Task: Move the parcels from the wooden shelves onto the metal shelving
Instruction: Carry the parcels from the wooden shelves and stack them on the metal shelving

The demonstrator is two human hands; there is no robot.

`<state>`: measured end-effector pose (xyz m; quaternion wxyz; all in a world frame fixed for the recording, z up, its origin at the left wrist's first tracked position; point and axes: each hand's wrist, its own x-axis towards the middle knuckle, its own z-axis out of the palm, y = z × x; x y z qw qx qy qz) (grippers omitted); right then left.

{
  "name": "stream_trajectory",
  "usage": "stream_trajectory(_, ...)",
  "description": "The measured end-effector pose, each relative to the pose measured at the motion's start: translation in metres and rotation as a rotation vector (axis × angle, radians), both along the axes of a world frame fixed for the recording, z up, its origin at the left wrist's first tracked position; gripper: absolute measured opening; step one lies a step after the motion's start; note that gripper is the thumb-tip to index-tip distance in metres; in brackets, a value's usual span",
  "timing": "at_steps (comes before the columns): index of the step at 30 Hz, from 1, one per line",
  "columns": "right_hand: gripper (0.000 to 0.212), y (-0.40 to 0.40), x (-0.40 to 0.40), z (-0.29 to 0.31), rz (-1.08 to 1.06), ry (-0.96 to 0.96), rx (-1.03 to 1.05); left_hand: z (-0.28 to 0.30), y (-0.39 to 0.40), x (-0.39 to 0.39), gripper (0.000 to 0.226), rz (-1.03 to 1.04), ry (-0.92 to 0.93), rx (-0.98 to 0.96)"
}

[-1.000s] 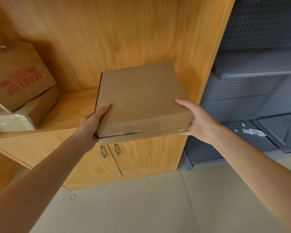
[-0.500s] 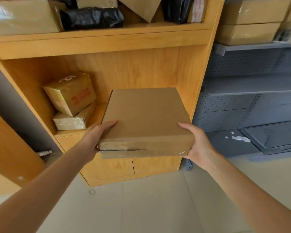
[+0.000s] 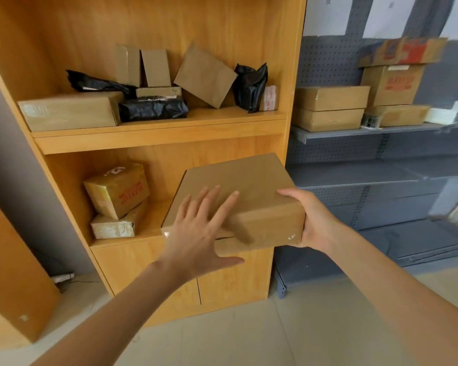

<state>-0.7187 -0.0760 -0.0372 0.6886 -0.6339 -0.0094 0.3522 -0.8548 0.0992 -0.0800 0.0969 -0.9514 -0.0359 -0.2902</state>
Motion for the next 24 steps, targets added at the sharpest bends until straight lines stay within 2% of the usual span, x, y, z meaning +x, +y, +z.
stream_trajectory(3,0.043,-0.008,-0.006,0.029,-0.007,-0.042,-0.027,0.016,-0.017,0.004,0.128,0.046,-0.005,0.083)
stream_trajectory(7,0.04,-0.019,-0.016,0.056,0.018,-0.101,-0.026,0.031,-0.027,0.001,0.122,0.071,-0.101,0.081)
stream_trajectory(11,0.069,-0.035,-0.019,0.07,0.058,-0.11,0.104,0.047,-0.029,-0.005,0.12,0.104,-0.156,-0.056)
stream_trajectory(13,0.078,-0.041,-0.02,0.07,0.049,-0.108,0.158,0.055,-0.03,-0.009,0.117,0.116,-0.232,-0.245)
stream_trajectory(17,0.089,-0.042,-0.03,0.053,0.05,-0.067,0.135,0.074,-0.032,-0.012,0.113,0.081,-0.467,-0.763)
stream_trajectory(21,0.108,-0.031,-0.045,0.032,0.107,-0.018,0.11,0.087,-0.027,-0.012,0.114,-0.045,-0.614,-1.383)
stream_trajectory(24,0.107,-0.02,-0.054,0.024,0.155,-0.001,0.145,0.096,-0.028,-0.012,0.096,-0.116,-0.654,-1.778)
